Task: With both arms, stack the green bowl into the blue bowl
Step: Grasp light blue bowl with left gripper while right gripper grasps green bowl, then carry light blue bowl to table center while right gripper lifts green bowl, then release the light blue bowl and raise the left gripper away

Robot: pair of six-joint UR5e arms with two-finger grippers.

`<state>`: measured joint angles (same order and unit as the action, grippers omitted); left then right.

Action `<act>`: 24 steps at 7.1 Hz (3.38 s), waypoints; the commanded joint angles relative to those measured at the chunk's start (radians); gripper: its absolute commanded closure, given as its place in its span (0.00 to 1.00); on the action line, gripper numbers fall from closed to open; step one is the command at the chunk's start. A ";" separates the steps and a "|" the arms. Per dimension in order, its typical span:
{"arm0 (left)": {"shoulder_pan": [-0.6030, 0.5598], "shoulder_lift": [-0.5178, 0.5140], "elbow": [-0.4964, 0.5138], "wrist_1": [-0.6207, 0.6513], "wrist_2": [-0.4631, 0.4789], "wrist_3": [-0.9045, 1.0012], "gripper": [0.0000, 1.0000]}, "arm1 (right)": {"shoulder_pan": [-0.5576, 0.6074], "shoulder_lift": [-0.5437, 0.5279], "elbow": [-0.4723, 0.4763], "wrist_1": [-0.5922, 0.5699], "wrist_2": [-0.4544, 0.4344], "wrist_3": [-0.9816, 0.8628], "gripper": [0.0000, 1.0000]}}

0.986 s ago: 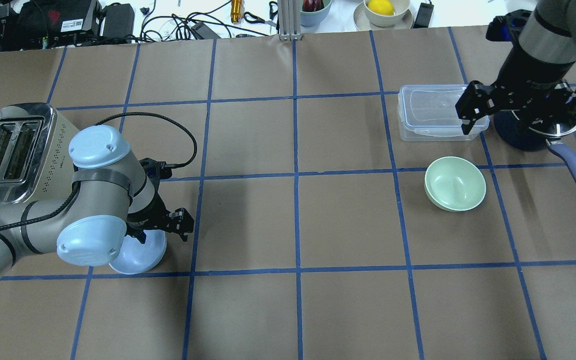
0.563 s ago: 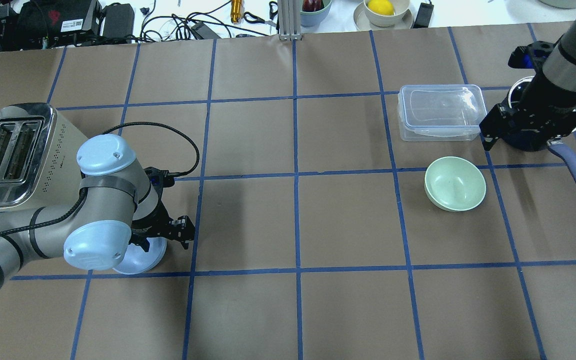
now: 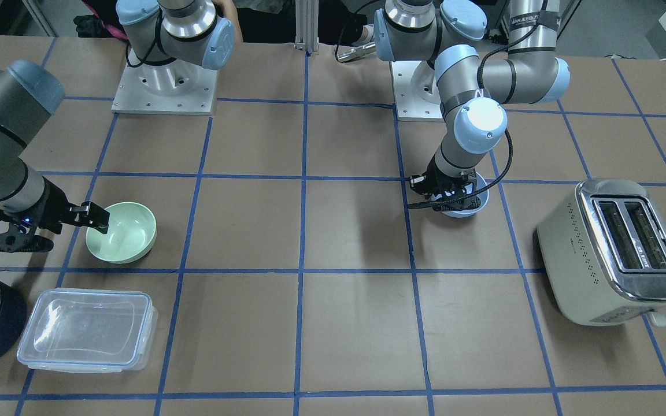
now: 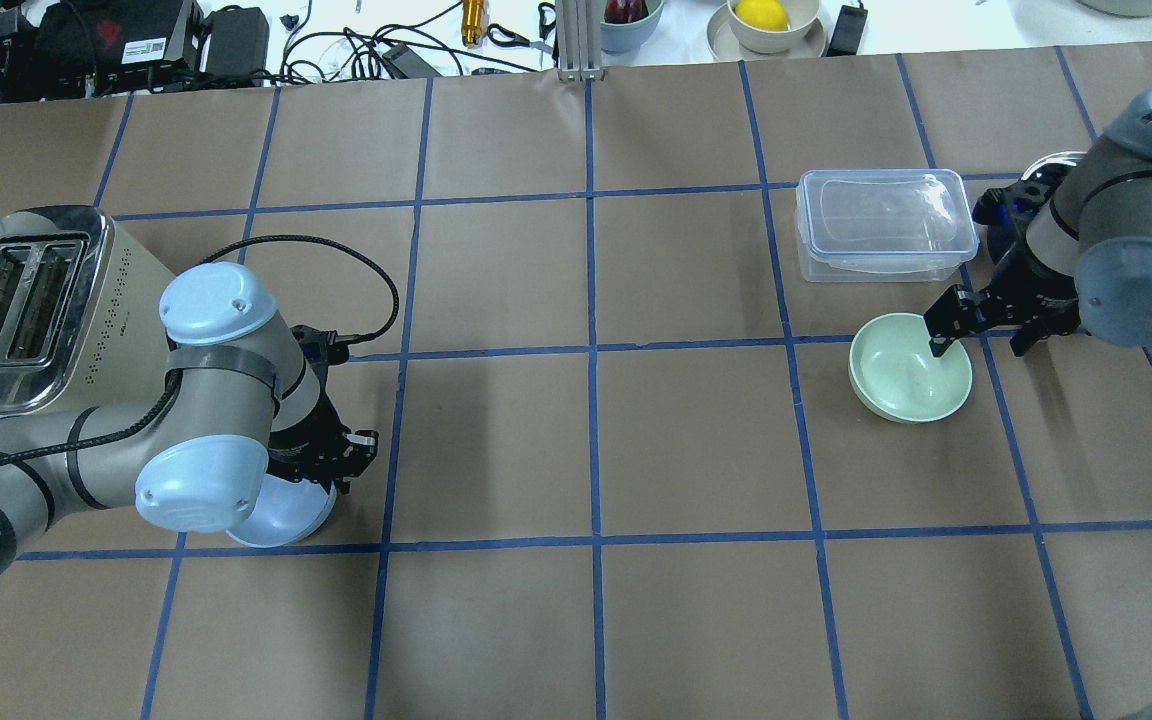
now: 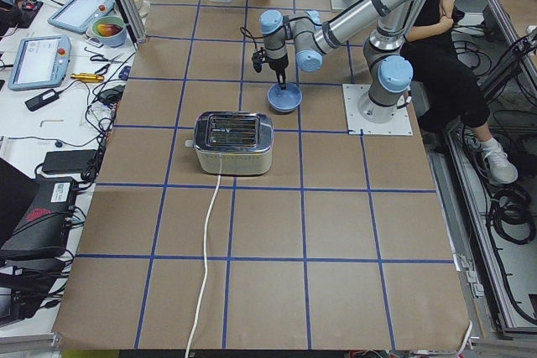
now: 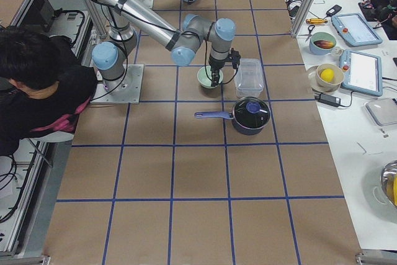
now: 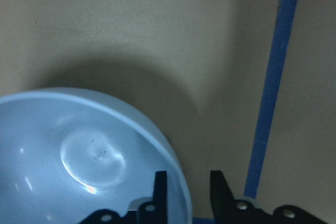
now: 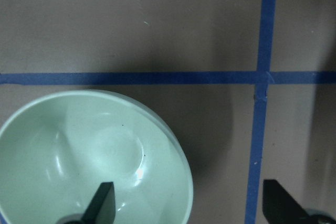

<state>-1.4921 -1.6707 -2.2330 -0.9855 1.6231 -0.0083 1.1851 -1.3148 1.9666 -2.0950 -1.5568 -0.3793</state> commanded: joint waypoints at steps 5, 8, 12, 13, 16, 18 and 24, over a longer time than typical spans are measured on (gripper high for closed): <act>-0.336 -0.185 0.513 -0.106 -0.134 -0.301 1.00 | -0.001 0.033 0.022 0.006 -0.019 -0.004 1.00; -0.476 -0.370 0.642 0.011 -0.131 -0.494 1.00 | -0.002 -0.055 -0.038 0.160 -0.019 -0.004 1.00; -0.519 -0.458 0.665 0.022 -0.104 -0.524 0.99 | -0.021 -0.057 -0.103 0.216 0.000 -0.067 1.00; -0.519 -0.452 0.667 0.046 -0.108 -0.513 0.79 | -0.018 -0.058 -0.104 0.217 0.024 -0.066 1.00; -0.493 -0.388 0.668 0.048 -0.120 -0.497 0.10 | 0.016 -0.061 -0.147 0.251 0.081 -0.053 1.00; -0.348 -0.278 0.652 -0.061 -0.143 -0.299 0.12 | 0.134 -0.050 -0.187 0.257 0.101 0.073 1.00; -0.044 0.106 0.685 -0.570 -0.126 0.099 0.09 | 0.539 0.153 -0.398 0.231 0.262 0.721 1.00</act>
<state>-1.5581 -1.6210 -1.5547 -1.5183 1.4924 0.0758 1.6533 -1.2192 1.6202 -1.8524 -1.3068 0.2427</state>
